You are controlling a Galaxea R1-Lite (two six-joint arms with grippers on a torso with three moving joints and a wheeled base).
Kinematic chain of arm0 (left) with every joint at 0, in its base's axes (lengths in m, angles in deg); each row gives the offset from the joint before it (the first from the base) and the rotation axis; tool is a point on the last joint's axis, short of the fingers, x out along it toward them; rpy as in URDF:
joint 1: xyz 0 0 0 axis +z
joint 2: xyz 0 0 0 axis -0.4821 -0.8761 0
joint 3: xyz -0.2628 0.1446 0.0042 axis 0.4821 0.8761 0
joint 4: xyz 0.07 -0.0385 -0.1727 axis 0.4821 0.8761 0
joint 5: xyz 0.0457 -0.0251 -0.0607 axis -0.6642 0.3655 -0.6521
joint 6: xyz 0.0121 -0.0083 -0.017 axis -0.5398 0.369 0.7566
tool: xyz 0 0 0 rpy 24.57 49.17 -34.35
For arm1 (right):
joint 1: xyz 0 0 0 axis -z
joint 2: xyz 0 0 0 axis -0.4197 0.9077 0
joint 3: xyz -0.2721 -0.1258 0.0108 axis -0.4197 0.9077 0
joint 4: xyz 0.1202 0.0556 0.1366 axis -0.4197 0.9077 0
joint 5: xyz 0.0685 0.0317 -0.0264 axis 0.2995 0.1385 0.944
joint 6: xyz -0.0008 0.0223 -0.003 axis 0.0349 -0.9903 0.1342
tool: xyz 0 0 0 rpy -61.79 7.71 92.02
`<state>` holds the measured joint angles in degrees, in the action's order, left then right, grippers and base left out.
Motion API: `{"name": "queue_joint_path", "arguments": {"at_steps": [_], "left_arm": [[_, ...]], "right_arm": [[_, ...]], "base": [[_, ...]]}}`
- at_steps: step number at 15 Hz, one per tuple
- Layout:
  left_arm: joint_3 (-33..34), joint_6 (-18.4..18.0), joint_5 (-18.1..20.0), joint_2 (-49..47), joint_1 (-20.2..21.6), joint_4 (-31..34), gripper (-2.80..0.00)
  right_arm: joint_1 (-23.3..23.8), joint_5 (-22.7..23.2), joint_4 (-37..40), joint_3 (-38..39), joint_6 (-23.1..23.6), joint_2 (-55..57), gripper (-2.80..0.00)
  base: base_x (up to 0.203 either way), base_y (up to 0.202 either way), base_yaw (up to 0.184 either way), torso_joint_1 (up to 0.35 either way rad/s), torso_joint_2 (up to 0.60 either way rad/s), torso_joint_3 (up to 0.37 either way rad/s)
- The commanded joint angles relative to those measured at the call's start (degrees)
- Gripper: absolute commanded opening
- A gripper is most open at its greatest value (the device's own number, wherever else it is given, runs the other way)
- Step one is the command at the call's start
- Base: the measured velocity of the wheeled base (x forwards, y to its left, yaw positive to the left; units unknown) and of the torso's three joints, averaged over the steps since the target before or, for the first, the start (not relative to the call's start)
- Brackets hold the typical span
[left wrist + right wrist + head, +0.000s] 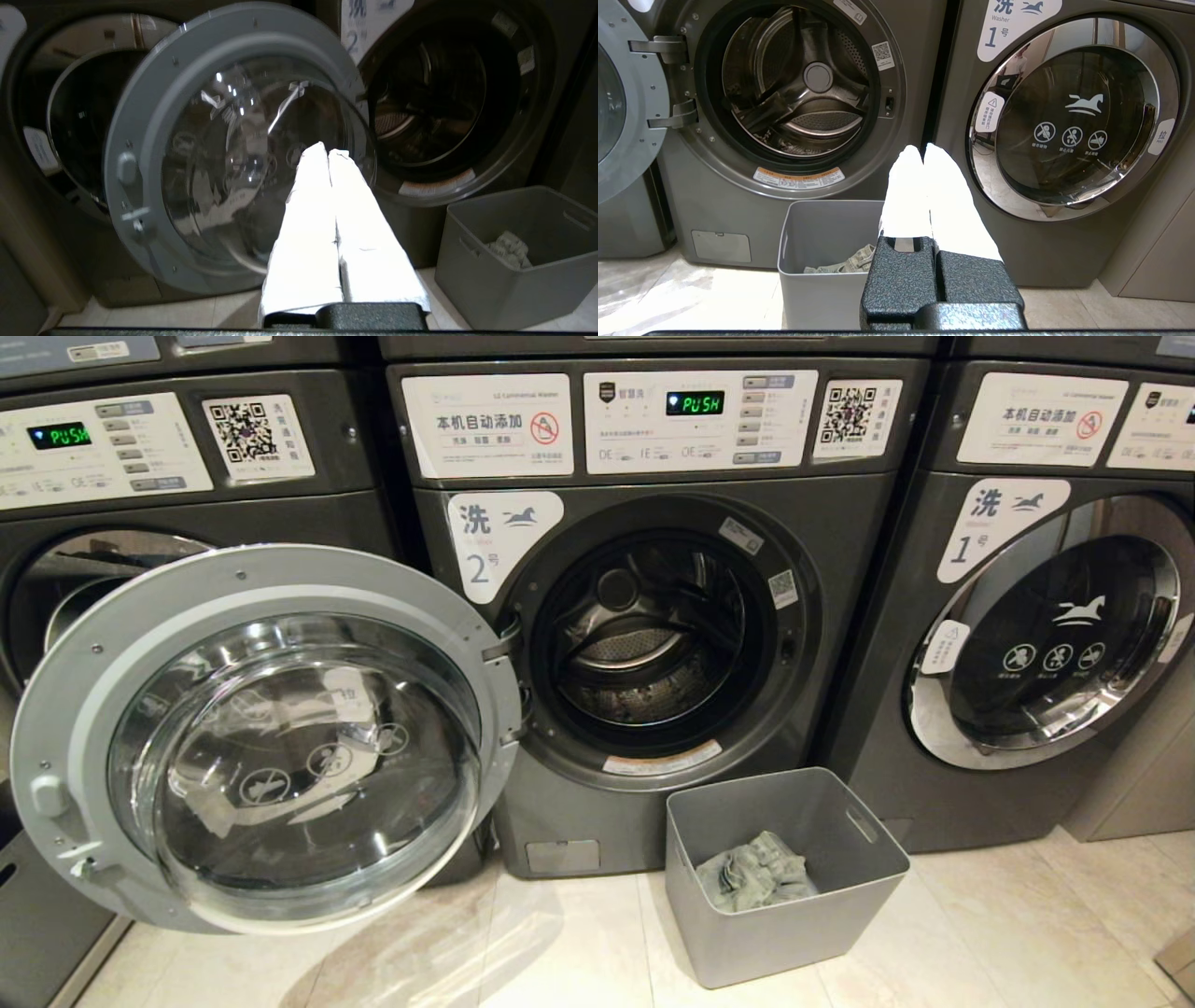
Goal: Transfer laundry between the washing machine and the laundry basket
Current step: Close the washing machine door with the left hand
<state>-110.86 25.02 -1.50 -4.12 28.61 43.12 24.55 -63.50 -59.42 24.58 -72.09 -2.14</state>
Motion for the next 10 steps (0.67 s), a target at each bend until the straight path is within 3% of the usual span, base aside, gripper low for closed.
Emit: {"name": "queue_joint_path", "arguments": {"at_steps": [1, 7, 9, 10], "left_arm": [[-15.56, -0.03, 0.36, -15.50, -0.41, 1.42, -2.80], [-62.35, 0.72, 0.89, -58.67, -0.26, 3.15, -2.80], [-70.09, 2.43, 2.96, -68.87, 3.15, 3.43, -2.80], [-72.05, 3.36, 4.74, -72.71, 7.00, 3.38, -2.80]], "right_arm": [[-0.06, -0.13, -0.11, 2.29, -0.64, 0.07, -2.80], [0.00, -1.71, -0.38, 2.29, -5.21, 0.07, -2.80], [-0.08, -1.79, -0.38, 2.29, -5.23, 0.07, -2.80], [0.00, -1.80, -0.37, 2.29, -5.38, 0.07, -2.80]], "base": [[0.000, 0.000, 0.000, 0.000, 0.00, 0.000], [0.000, 0.000, 0.000, 0.000, 0.00, 0.000], [0.000, 0.000, 0.000, 0.000, 0.00, 0.000], [0.000, 0.000, 0.000, 0.000, 0.00, 0.000]]}}
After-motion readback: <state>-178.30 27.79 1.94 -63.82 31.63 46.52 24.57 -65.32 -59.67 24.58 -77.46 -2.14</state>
